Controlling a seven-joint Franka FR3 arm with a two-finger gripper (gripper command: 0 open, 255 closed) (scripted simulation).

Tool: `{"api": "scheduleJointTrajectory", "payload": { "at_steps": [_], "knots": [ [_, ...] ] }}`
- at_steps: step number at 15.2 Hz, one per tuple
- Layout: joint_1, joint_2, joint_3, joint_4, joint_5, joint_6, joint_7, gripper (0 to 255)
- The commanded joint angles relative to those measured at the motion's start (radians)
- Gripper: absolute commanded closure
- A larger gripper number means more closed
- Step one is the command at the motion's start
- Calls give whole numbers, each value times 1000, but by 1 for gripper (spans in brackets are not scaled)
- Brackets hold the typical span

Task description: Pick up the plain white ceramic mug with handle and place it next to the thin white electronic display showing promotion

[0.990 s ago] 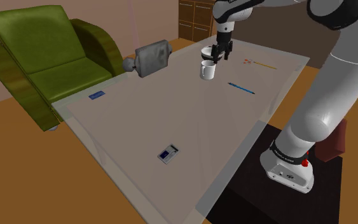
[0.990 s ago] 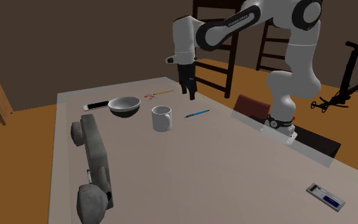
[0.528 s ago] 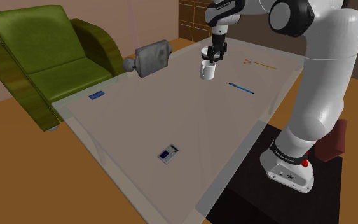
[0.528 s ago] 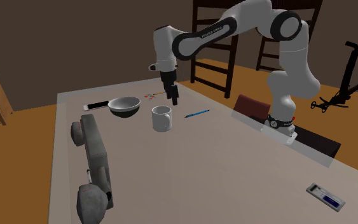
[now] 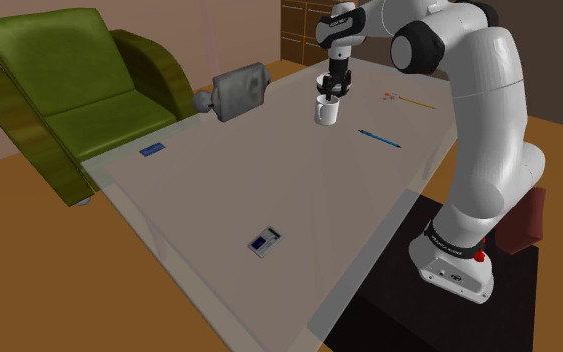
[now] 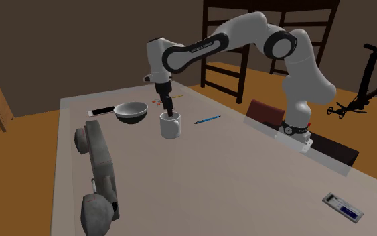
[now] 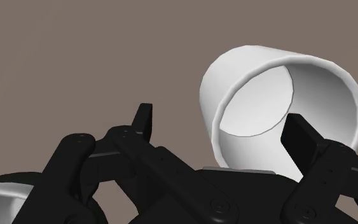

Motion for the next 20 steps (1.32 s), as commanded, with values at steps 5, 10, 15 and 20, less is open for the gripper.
{"api": "scheduleJointTrajectory", "payload": {
  "at_steps": [5, 10, 15, 20],
  "knots": [
    [2, 18, 5, -47, 8, 64, -5, 0],
    [2, 18, 5, -47, 8, 64, -5, 0],
    [2, 18, 5, -46, 8, 64, -5, 255],
    [2, 18, 5, -46, 8, 64, -5, 255]
  ]
}}
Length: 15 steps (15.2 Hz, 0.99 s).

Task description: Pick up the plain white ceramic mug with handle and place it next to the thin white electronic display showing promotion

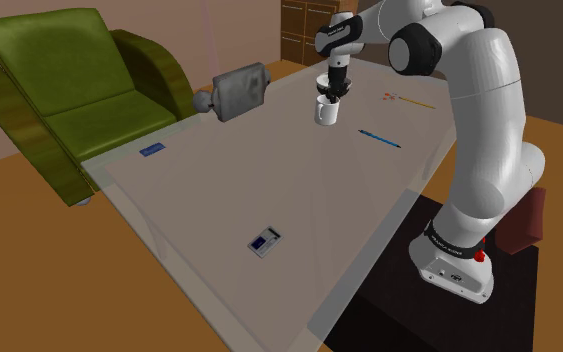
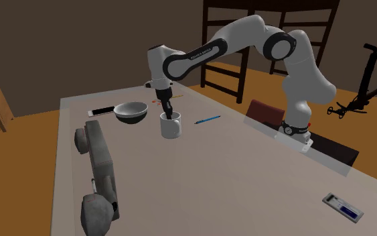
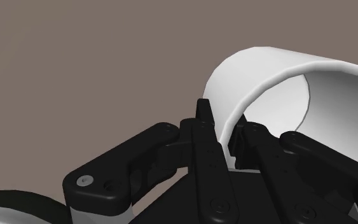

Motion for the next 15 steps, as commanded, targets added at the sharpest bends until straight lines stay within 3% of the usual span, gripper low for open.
{"api": "scheduleJointTrajectory", "payload": {
  "at_steps": [1, 15],
  "knots": [
    [0, 0, 0, 0, 0, 0, 0, 255],
    [-5, -42, -10, 112, -17, -150, 11, 255]
  ]
}}
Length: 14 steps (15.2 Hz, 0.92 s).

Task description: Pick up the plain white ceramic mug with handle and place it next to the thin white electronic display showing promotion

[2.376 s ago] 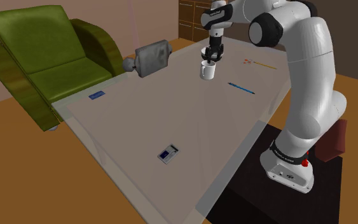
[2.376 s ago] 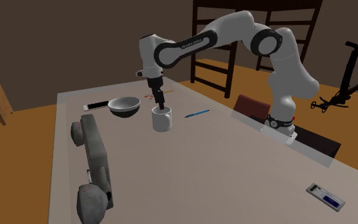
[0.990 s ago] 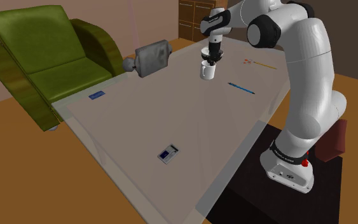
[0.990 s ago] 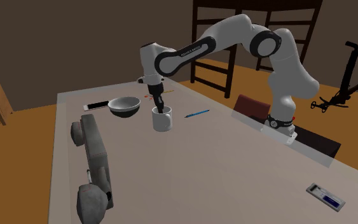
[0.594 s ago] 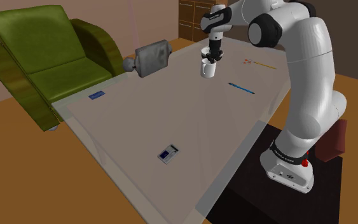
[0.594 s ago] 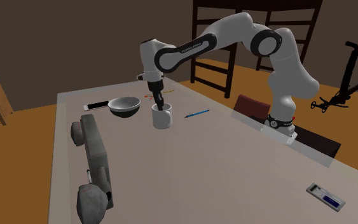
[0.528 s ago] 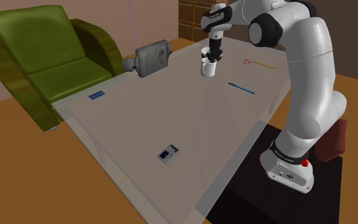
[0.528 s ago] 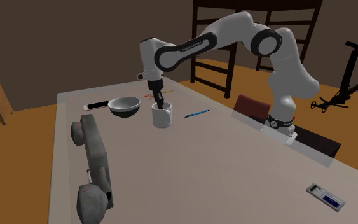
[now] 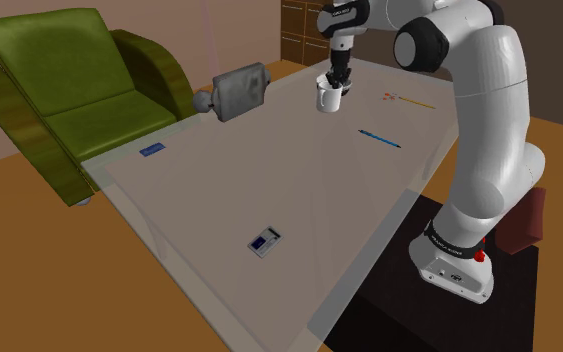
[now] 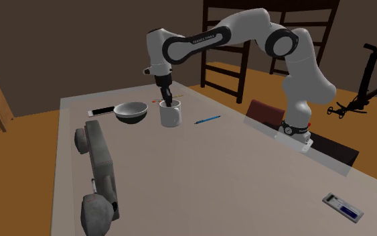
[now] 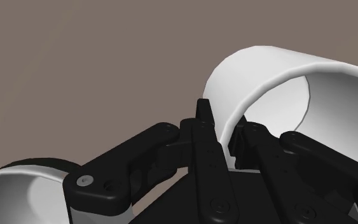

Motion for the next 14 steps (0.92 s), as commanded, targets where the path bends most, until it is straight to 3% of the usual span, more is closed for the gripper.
{"api": "scheduleJointTrajectory", "payload": {
  "at_steps": [1, 14],
  "knots": [
    [-2, 2, 0, 32, 0, -29, 3, 255],
    [-27, 10, -3, 222, -1, -209, 11, 255]
  ]
}}
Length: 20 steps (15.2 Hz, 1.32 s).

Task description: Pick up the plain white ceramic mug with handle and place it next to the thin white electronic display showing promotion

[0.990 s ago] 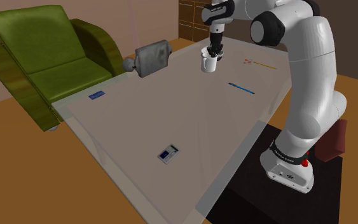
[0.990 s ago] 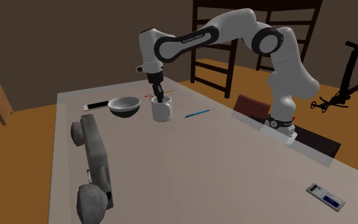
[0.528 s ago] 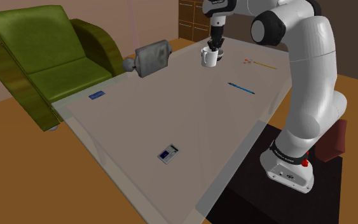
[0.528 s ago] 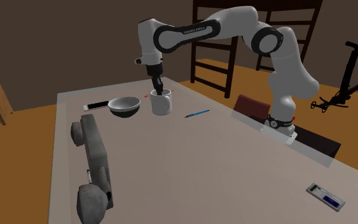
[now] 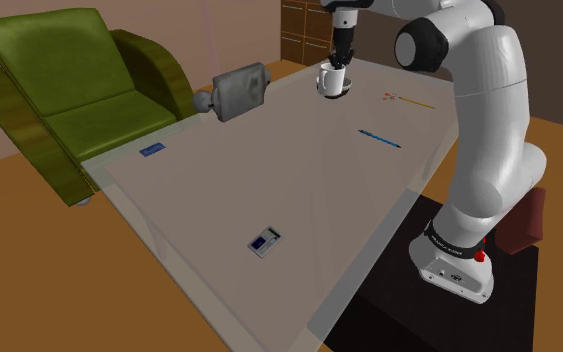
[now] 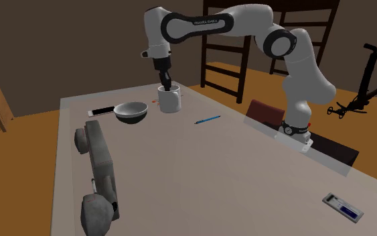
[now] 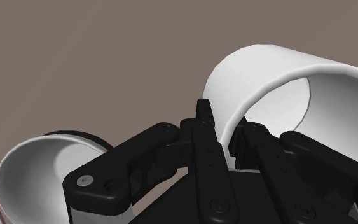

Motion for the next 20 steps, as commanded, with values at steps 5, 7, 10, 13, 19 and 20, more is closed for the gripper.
{"api": "scheduleJointTrajectory", "payload": {
  "at_steps": [5, 7, 10, 13, 19, 20],
  "knots": [
    [-21, 26, 2, 126, 7, -99, 4, 255],
    [8, -19, 0, 64, -5, -81, 19, 255],
    [90, -142, -1, -126, -39, -12, 70, 255],
    [158, -244, 8, -270, -69, 37, 130, 255],
    [266, -407, 47, -485, -117, 100, 266, 255],
    [281, -430, 55, -513, -123, 108, 290, 255]
  ]
}}
